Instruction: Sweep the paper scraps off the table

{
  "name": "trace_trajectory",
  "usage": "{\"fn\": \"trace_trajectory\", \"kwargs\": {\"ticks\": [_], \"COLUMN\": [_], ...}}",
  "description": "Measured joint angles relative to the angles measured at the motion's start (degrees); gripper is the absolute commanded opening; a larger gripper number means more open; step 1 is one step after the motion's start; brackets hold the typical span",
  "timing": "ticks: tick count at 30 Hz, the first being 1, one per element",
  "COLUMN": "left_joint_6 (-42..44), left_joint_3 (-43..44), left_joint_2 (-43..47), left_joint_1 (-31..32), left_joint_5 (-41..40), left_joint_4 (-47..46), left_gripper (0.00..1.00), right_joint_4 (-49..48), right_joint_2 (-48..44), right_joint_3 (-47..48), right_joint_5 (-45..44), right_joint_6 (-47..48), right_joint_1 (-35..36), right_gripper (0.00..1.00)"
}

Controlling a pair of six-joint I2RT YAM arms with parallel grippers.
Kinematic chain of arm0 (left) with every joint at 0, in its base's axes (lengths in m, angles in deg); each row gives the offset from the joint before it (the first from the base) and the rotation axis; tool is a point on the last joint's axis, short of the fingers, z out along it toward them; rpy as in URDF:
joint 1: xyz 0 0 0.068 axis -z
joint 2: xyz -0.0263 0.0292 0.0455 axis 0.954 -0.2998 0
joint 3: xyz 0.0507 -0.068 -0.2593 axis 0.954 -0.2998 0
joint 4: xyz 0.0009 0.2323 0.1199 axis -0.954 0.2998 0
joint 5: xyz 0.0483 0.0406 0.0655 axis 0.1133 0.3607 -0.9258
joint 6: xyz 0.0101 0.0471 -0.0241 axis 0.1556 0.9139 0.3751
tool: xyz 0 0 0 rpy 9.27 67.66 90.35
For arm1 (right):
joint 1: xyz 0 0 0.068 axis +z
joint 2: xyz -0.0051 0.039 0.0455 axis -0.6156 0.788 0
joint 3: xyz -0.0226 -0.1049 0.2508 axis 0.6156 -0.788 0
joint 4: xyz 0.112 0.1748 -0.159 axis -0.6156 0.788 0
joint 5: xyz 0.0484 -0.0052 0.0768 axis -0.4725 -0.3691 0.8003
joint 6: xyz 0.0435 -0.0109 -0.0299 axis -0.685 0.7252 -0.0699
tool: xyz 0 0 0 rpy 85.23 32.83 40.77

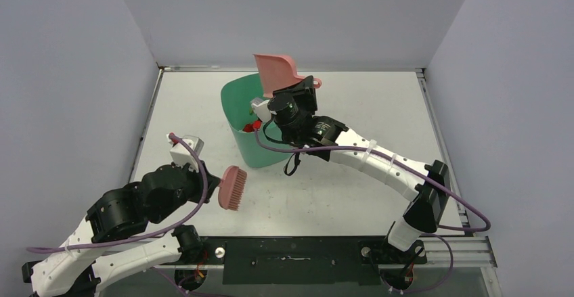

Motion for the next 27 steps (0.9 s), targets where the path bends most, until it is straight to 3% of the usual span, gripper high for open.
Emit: {"fn": "trace_trajectory", "kwargs": {"ticks": [8, 13, 21, 27], "left_joint_6": [0.2, 0.2, -1.0, -4.7], "left_joint_3": [-1.4, -3.5, -11.4, -21.5], "left_joint_2": [0.0, 0.2, 1.4, 3.3], "left_joint_1": [0.0, 0.0, 0.0, 0.0], "left_joint_5": [0.4, 1.1, 2.3, 3.5], "left_joint_4": [-0.6, -3.1, -12.9, -24.6], "left_gripper": [0.0, 0.0, 0.0, 0.0], "right_joint_4": [1.8, 8.6, 16.3, 20.6], "right_joint_2": [-0.3, -0.7, -7.3, -14.3], "right_joint_3": [0.9, 8.2, 10.1, -0.6], "right_joint_5": [0.7, 6.2, 20.8, 35.5], "right_joint_6": [-2.7, -10.8, -23.8, -31.8], "right_joint_1": [-0.3, -4.4, -25.2, -39.2], "right_gripper": [0.05, 0.05, 0.05, 0.06]}}
